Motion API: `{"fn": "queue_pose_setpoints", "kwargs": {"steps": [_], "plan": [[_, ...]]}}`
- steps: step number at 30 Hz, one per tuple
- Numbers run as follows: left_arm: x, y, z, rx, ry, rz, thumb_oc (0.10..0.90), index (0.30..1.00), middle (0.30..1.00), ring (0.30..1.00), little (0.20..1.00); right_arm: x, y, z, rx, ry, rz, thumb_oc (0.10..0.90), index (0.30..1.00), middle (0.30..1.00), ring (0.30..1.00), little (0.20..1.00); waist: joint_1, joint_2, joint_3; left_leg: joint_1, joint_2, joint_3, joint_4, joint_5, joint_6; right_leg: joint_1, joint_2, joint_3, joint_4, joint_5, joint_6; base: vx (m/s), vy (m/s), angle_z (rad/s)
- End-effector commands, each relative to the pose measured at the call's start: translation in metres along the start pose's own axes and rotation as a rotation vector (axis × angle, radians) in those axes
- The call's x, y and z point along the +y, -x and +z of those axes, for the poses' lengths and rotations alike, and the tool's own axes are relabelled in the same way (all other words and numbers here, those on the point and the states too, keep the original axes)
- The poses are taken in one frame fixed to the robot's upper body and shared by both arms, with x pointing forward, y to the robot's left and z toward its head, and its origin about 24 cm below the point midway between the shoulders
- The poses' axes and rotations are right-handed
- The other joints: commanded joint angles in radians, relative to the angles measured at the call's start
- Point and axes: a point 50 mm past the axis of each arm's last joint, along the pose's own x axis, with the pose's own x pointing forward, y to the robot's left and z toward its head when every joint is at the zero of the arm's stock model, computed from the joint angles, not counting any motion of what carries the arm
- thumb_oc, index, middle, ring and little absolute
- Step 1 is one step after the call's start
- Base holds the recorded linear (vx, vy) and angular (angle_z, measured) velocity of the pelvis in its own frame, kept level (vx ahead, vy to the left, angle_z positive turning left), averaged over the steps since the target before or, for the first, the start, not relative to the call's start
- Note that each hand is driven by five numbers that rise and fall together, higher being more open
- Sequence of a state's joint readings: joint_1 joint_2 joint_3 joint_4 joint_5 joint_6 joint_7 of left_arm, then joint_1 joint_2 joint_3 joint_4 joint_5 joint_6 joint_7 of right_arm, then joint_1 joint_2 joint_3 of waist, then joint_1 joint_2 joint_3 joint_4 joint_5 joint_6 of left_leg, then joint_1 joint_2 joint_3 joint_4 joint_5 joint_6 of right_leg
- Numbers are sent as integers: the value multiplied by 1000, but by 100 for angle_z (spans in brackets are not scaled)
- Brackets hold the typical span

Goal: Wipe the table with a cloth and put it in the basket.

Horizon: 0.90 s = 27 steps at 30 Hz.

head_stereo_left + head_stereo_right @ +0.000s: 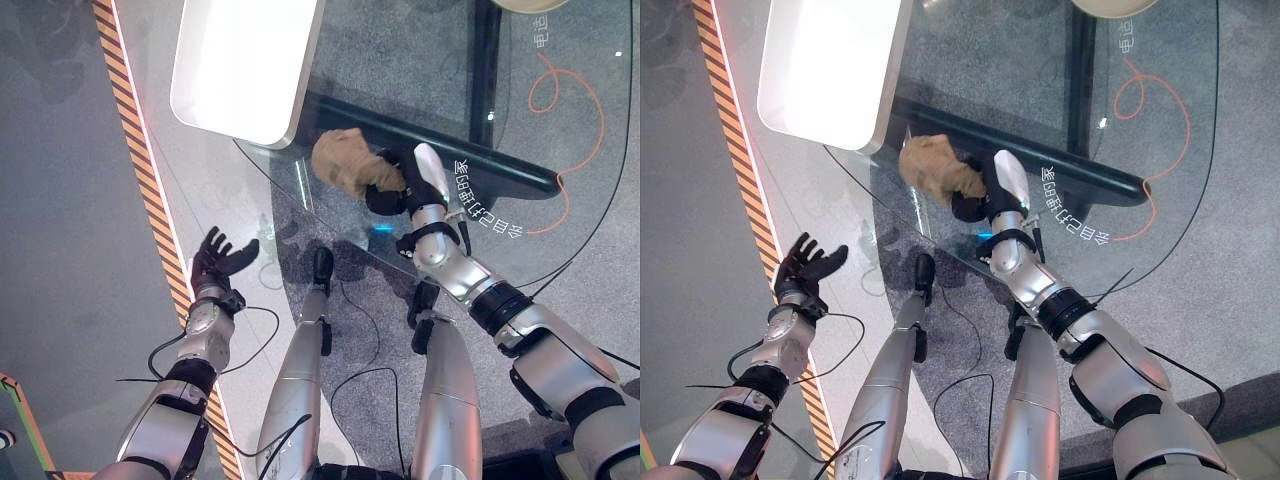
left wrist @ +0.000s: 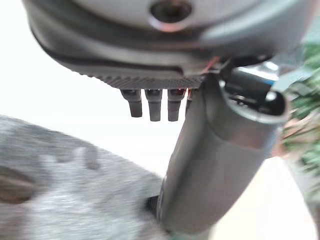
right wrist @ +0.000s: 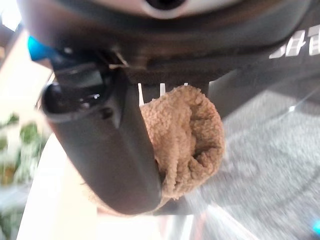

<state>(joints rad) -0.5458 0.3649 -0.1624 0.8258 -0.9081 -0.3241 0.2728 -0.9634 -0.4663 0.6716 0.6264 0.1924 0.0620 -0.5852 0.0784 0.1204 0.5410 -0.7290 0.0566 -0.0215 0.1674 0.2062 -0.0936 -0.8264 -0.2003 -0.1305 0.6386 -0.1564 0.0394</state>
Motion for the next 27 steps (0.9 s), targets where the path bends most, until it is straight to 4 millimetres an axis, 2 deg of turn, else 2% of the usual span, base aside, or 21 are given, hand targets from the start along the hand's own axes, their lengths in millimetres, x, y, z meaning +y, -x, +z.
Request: {"fn": "queue_pose_setpoints", "kwargs": {"steps": [1,5,11,19,27], "plan": [[3,-10,59,-263,87,73,800,900,900,900,900,-18,1,75,-305,-278,-141,100,300,300,300,200,2,-29,-21,-24,-44,31,152,-164,40,49,41,-13,-210,108,23,3,-51,-2],[-7,-3,88,-417,183,60,800,900,900,900,900,-33,14,83,-360,-379,-215,100,300,300,300,200,-6,-47,-21,-37,-42,25,156,-172,45,36,50,-8,-209,108,26,7,-55,0],[-22,13,105,-565,202,13,800,900,900,900,900,-46,30,87,-432,-442,-250,100,300,300,300,200,-16,-58,-21,-57,-42,24,167,-180,48,18,56,0,-206,109,26,0,0,0],[-56,45,135,-719,306,-239,800,900,900,900,900,-58,48,95,-546,-500,-254,100,300,300,300,200,-25,-66,-21,-70,-43,24,173,-187,51,10,59,3,-208,112,31,0,0,0],[-76,64,151,-748,388,-463,800,900,900,900,900,-65,58,109,-638,-519,-233,100,300,300,300,200,-27,-71,-21,-62,-45,28,164,-188,50,27,57,-1,-232,120,35,0,0,0]]}}
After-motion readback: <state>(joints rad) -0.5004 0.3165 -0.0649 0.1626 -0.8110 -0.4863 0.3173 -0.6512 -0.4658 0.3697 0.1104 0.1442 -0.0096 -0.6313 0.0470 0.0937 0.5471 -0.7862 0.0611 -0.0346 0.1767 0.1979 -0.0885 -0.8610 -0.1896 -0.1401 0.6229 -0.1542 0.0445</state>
